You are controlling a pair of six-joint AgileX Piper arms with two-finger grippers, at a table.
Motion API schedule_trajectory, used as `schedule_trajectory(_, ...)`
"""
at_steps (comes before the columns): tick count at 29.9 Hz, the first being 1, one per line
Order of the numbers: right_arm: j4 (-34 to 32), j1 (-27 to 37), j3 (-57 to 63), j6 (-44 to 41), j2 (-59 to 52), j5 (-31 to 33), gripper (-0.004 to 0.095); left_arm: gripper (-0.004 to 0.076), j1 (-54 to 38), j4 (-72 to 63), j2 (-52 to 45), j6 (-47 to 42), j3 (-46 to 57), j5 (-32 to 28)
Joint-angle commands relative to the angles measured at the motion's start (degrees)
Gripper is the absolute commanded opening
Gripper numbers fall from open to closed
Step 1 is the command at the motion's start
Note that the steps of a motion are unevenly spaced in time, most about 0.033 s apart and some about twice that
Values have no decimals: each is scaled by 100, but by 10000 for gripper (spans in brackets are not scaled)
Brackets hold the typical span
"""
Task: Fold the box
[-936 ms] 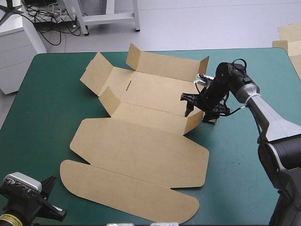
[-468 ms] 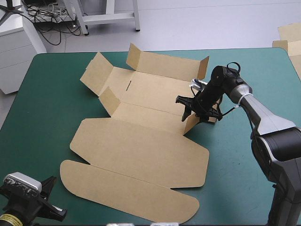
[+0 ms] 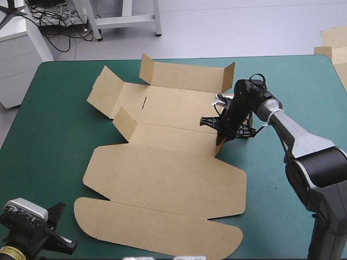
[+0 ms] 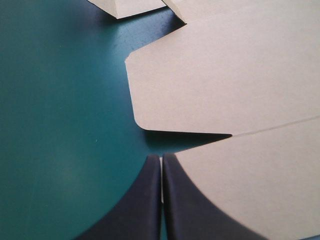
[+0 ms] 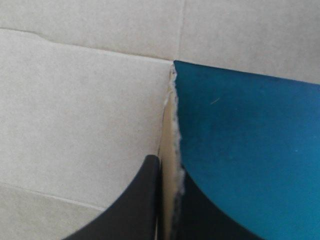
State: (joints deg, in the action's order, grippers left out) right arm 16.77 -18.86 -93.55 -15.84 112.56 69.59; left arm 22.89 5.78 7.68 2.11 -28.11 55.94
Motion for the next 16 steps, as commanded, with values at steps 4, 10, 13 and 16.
schedule_trajectory(4,-392,-56,-276,824,-317,227,2,-10,21,22,85,-3,-175,-370)
schedule_trajectory(10,-1320,-105,-802,1988,-175,216,2,-10,21,22,85,-3,-175,-362)
schedule_trajectory(13,-1421,-106,-1148,2718,40,216,2,-10,21,22,85,-3,-175,-362)
schedule_trajectory(16,-1539,-143,-1508,3529,311,216,2,-10,21,22,85,-3,-175,-362)
